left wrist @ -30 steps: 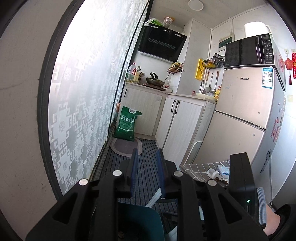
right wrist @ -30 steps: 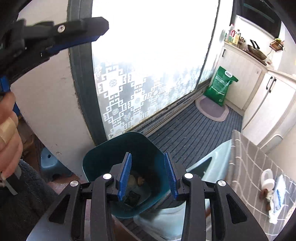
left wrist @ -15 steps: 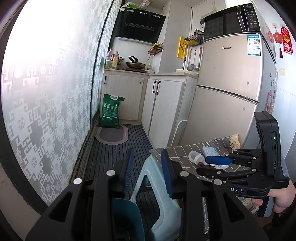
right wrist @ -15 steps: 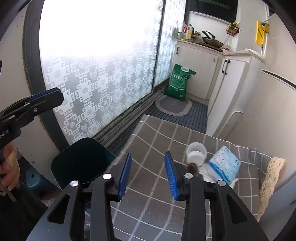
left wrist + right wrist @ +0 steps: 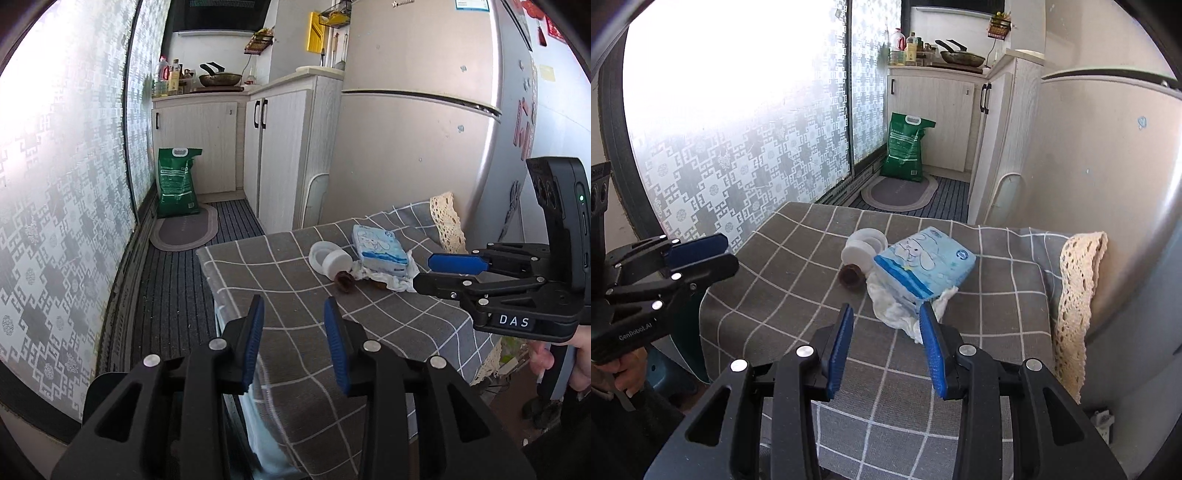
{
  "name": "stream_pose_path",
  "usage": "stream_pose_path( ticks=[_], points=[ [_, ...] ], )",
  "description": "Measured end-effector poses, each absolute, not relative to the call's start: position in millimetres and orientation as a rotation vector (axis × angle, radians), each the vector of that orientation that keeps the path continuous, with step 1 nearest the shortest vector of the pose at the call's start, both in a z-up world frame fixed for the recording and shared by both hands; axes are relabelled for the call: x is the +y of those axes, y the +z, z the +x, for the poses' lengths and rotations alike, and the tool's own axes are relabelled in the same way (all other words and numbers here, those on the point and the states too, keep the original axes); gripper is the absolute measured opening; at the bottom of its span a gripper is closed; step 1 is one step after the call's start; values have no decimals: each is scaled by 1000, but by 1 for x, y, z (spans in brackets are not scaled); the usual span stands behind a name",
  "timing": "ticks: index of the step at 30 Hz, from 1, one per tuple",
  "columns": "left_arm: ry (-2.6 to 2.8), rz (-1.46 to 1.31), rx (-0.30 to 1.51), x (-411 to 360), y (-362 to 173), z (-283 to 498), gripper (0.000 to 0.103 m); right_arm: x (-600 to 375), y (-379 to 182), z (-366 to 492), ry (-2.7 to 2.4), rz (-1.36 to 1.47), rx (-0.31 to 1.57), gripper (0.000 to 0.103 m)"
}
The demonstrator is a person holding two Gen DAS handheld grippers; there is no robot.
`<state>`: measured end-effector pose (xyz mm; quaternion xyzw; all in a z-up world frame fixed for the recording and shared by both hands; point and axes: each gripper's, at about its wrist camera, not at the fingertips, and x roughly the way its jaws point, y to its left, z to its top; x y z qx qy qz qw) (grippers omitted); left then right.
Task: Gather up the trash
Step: 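Grasp the brown scrap with the left gripper while the right gripper grasps the white tissue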
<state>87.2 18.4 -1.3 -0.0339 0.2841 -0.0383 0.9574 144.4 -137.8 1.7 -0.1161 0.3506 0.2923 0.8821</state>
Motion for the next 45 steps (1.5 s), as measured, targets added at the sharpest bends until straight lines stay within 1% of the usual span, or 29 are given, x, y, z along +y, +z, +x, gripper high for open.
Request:
stream_pose_path(
  ticks=[13, 23, 33, 36, 38, 40, 42, 43, 45],
  points=[
    [-111, -6, 722, -22, -30, 132, 36, -170, -11, 158, 633, -133, 798, 37],
    [-58, 20, 750, -34, -33, 154, 39, -182, -10, 163, 656, -57, 821, 37],
    [-38, 26, 785, -39, -30, 175, 39, -189, -21, 167, 665, 0, 861, 37],
    [-36, 17, 785, -39, -30, 177, 37, -189, -24, 168, 675, 16, 872, 37],
    [-36, 12, 778, -40, -31, 179, 32, -189, -25, 170, 685, 31, 874, 37],
    [-33, 12, 772, -41, -32, 180, 31, -188, -25, 172, 688, 40, 878, 37],
    [-33, 7, 769, -40, -32, 180, 27, -188, -25, 172, 686, 45, 880, 37],
    [-28, 6, 766, -39, -32, 180, 23, -188, -25, 172, 686, 51, 881, 37],
    [-36, -8, 764, -37, -31, 181, 22, -186, -24, 173, 686, 63, 881, 37]
  ],
)
